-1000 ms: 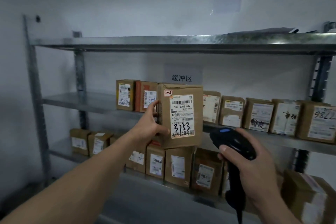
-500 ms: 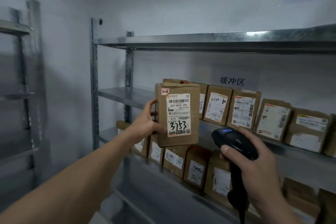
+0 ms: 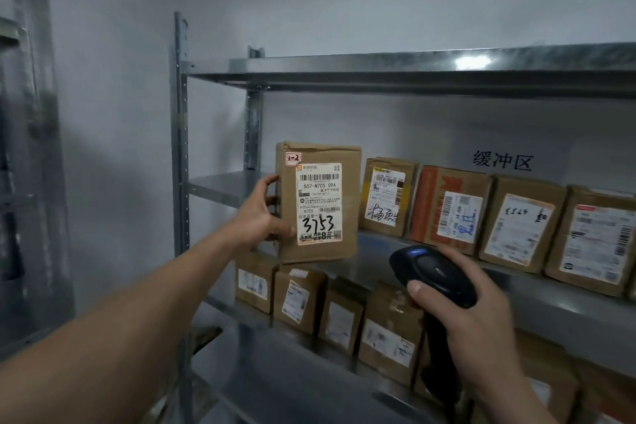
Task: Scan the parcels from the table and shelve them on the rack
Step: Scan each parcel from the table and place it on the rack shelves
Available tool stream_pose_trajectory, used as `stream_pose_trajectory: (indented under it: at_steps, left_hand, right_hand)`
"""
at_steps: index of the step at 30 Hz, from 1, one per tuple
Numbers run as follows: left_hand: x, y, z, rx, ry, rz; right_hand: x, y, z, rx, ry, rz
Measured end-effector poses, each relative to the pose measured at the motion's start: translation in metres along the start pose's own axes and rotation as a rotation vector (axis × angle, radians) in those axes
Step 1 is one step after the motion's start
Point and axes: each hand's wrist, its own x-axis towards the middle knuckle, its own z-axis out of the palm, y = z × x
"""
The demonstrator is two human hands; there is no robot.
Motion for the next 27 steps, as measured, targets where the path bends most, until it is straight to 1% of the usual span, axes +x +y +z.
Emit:
stream_pose_trajectory:
  at_steps: [6,12,19,23,27]
  left_hand:
    - [0.053,-0.019,-0.041,-0.006,-0.041,-0.003]
    - [0.093,-0.027,-0.043,-0.007,-0.082,-0.001]
    - [0.138,-0.033,-0.045,0.02,-0.125,0.004]
    - [0.184,-0.043,-0.039,-0.027,-0.206,0.003]
    - [0.237,-0.059,-0.03,-0.021,-0.332,0.008]
  right_hand:
    - [0.02,0.01,0.053,-0.037,0.071,0.019]
    - [0.042,0.013,0.066,-0.063,0.126,0.007]
    - [0.062,0.025,0.079,-0.079,0.146,-0.013]
    - [0.073,0.037,0.091,-0.111,0.229,0.029]
    - [0.081,0.044,0.106,-0.154,0.343,0.037]
